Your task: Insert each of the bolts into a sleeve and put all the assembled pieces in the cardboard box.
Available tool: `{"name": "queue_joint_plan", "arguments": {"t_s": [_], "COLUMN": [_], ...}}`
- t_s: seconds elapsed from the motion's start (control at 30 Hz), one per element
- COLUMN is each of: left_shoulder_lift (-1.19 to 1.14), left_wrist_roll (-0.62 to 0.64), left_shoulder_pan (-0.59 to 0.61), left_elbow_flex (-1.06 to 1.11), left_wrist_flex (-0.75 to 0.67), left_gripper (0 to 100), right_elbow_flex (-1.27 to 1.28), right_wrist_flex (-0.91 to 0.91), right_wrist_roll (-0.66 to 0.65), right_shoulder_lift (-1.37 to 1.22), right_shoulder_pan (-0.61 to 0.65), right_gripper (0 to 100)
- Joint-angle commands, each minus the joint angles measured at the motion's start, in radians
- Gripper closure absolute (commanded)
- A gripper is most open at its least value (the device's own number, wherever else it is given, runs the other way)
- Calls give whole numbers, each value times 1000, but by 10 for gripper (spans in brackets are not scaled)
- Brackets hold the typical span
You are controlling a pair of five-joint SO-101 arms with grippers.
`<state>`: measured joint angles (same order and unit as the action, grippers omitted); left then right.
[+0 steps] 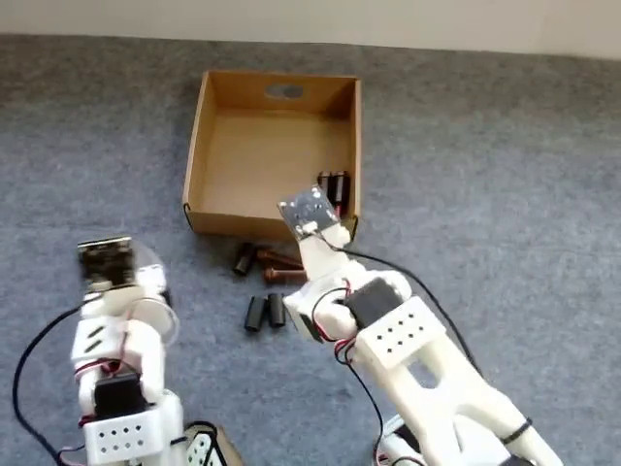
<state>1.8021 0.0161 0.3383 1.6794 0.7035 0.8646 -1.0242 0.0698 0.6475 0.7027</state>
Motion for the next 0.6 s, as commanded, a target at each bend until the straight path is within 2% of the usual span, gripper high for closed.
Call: {"name": "queue_joint_plan", "arguments": {"t_s": [0.0, 0.13, 0.3, 0.43, 0.57], "left_shoulder_lift": [10, 4, 4, 4, 4], "left_wrist_roll": [143, 256, 255, 255, 255], "left_shoulder_pan": [122, 202, 200, 200, 200], "left_elbow_flex": [16, 16, 16, 16, 16], "left_wrist_flex": [-49, -83, -83, -83, -83], "left_gripper": [966, 966, 965, 963, 963], "right_elbow_flex": [2, -53, -185, -242, -259], "right_wrist_flex": [65, 101, 85, 79, 97], "right_wrist_roll": [-6, 66, 190, 207, 207], "right_shoulder_lift": [-70, -213, -363, -432, -484], "right_shoulder_pan": [8, 10, 61, 122, 122], "right_gripper": [844, 844, 844, 844, 844]}}
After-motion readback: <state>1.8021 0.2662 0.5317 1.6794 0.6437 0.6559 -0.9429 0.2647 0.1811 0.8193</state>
